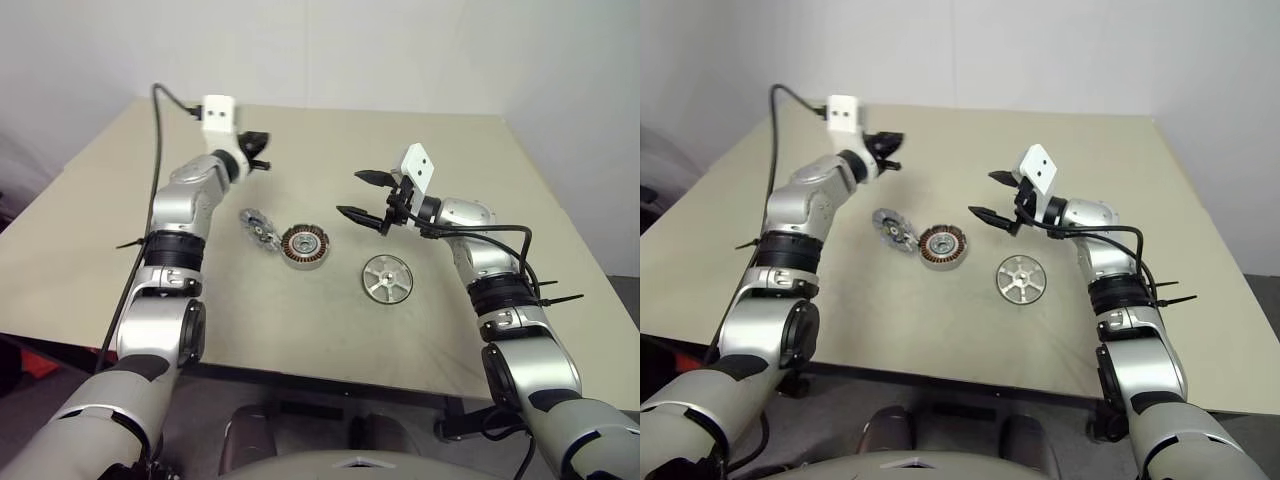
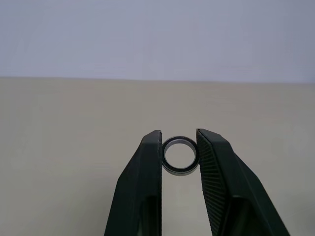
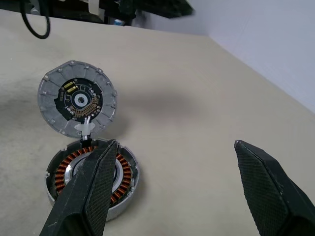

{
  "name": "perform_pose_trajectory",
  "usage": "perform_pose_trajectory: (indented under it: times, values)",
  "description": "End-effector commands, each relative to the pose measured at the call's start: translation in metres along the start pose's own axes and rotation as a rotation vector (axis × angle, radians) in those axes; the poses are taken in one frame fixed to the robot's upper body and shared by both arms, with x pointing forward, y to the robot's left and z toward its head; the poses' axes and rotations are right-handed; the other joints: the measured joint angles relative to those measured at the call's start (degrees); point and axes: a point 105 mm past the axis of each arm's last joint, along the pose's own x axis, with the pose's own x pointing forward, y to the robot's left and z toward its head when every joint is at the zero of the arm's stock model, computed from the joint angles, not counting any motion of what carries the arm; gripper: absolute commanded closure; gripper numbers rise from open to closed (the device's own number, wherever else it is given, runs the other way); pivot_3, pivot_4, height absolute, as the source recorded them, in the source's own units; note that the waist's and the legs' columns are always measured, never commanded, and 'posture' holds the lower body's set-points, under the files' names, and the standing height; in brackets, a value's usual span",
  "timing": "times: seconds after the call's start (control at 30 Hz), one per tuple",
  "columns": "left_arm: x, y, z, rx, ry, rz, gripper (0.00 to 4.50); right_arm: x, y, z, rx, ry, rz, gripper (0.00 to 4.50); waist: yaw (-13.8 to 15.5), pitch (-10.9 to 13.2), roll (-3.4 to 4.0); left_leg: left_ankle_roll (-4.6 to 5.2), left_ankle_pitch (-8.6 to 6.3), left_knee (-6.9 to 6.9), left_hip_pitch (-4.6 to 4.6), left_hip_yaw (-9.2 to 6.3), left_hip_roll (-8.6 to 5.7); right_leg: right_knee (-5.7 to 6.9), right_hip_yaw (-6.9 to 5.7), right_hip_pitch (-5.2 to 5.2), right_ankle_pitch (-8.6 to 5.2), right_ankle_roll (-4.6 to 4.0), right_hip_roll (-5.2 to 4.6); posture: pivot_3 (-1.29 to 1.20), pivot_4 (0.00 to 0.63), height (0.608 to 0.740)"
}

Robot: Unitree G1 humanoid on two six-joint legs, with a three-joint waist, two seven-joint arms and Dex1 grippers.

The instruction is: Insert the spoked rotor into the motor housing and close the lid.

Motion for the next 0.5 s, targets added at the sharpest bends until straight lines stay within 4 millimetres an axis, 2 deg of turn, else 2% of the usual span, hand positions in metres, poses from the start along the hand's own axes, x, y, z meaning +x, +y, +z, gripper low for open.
perform_pose_trajectory:
  times: [0.03, 0.17, 0.33, 0.5]
  values:
    - [0.001, -0.029, 0.004, 0.057, 0.072, -0.21, 3.79, -0.004, -0.01, 0.018, -0.048, -0.047, -0.031, 0.18, -0.22, 0.0, 0.0, 0.0, 0.0, -0.01, 0.01, 0.0, 0.0, 0.0, 0.0, 0.0, 0.0, 0.0, 0.0, 0.0, 0.0, 0.74]
    - [-0.004, -0.044, -0.006, 0.105, 0.168, -0.329, 3.79, -0.007, -0.012, 0.017, -0.051, -0.041, -0.044, 0.18, -0.33, 0.01, 0.01, 0.0, 0.01, -0.03, 0.05, 0.01, 0.02, 0.05, 0.03, -0.02, 0.0, -0.01, 0.05, 0.0, 0.0, 0.74]
    - [-0.006, -0.048, -0.011, 0.194, 0.246, -0.366, 3.79, -0.008, -0.013, 0.017, -0.055, -0.037, -0.048, 0.18, -0.18, 0.01, 0.01, 0.0, 0.01, 0.01, 0.05, 0.01, 0.01, 0.1, 0.03, -0.02, 0.0, -0.01, 0.03, 0.0, 0.0, 0.74]
    - [-0.008, -0.062, -0.014, 0.253, 0.311, -0.438, 3.79, -0.007, -0.013, 0.018, -0.061, -0.036, -0.04, 0.18, 0.06, 0.01, 0.01, 0.01, 0.04, 0.05, 0.03, 0.01, -0.01, 0.14, 0.02, -0.01, 0.0, -0.01, 0.0, 0.0, 0.0, 0.74]
